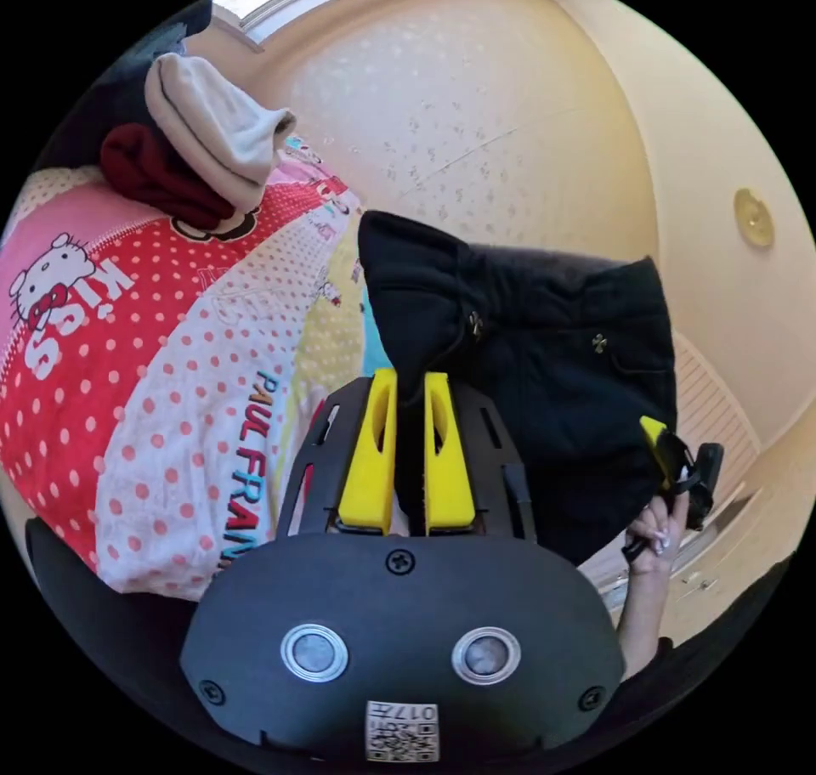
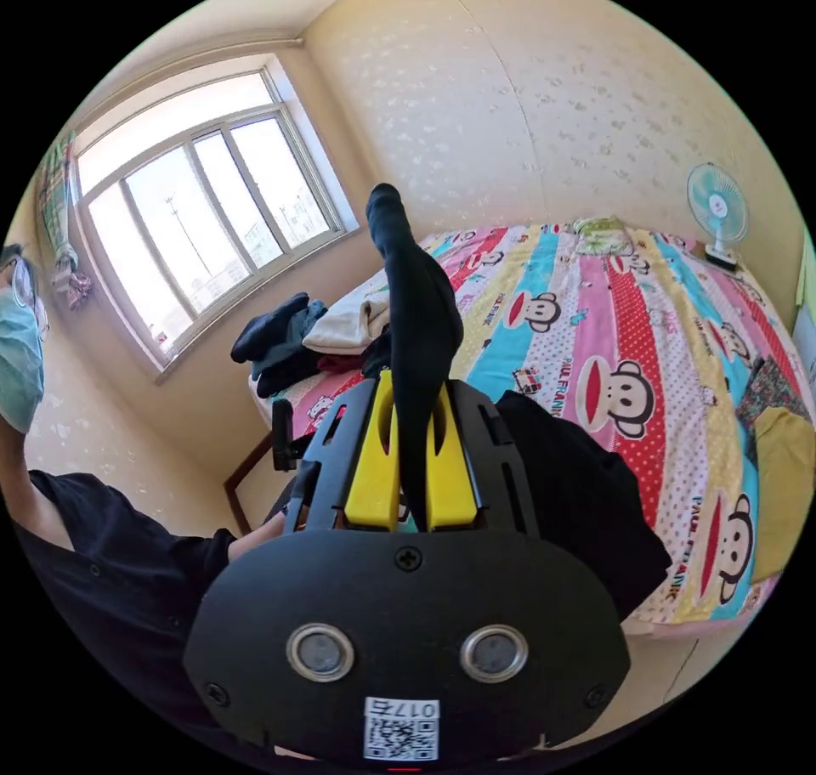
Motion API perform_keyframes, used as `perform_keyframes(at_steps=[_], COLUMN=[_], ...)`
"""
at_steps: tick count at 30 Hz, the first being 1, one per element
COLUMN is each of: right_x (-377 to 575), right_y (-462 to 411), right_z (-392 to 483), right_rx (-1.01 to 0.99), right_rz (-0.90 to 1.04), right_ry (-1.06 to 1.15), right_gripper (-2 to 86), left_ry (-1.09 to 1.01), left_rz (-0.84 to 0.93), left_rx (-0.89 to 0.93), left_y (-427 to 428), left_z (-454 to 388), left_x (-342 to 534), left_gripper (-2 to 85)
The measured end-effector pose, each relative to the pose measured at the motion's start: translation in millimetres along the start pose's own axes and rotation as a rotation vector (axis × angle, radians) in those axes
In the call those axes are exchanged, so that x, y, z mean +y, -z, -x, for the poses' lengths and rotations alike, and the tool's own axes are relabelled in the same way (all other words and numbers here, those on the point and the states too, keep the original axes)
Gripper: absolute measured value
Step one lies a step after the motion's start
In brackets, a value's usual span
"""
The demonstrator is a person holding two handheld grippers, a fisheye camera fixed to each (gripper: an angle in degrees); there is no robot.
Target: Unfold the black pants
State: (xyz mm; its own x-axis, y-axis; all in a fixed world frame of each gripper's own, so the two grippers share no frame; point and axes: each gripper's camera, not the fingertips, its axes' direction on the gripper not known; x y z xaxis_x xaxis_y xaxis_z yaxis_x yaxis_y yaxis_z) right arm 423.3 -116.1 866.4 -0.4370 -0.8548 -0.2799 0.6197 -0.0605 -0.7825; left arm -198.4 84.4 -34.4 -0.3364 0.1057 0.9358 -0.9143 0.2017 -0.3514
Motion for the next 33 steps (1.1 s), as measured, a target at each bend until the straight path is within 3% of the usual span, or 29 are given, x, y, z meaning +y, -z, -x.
perform_keyframes(at_steps=[7,13,17,20,23,25,27,28,30,33], right_x=[-24,-26,-61,-124,-237,-326,-427,-439,-422,-341], right_y=[159,294,360,383,379,359,298,279,217,161], right_z=[106,202,213,183,132,73,-26,-53,-130,-162], right_rx=[0.173,0.211,0.116,0.063,0.14,0.143,0.137,0.115,-0.001,-0.064], right_rz=[-0.349,-0.736,-0.901,-0.923,-0.85,-0.745,-0.516,-0.422,-0.251,-0.229], right_ry=[0.105,0.2,0.175,0.136,0.098,-0.007,-0.116,-0.192,-0.418,-0.423], right_gripper=[-0.1,-0.3,-0.1,0.5,2.3,5.4,10.6,11.5,11.8,9.1], left_ry=[-0.379,-0.586,-0.674,-0.7,-0.67,-0.635,-0.659,-0.653,-0.638,-0.713], left_rz=[-0.369,-0.583,-0.609,-0.49,-0.371,-0.275,-0.183,-0.089,0.042,0.194], left_rx=[0.201,0.397,0.585,0.638,0.492,0.151,-0.137,-0.307,-0.416,-0.364], left_y=[147,245,254,216,127,18,-66,-113,-162,-213], left_z=[-230,-363,-400,-434,-477,-496,-471,-435,-368,-240], left_x=[11,48,32,-32,-124,-197,-227,-230,-209,-121], left_gripper=[5.5,5.4,5.4,5.5,5.9,7.8,8.2,7.9,8.2,8.7])
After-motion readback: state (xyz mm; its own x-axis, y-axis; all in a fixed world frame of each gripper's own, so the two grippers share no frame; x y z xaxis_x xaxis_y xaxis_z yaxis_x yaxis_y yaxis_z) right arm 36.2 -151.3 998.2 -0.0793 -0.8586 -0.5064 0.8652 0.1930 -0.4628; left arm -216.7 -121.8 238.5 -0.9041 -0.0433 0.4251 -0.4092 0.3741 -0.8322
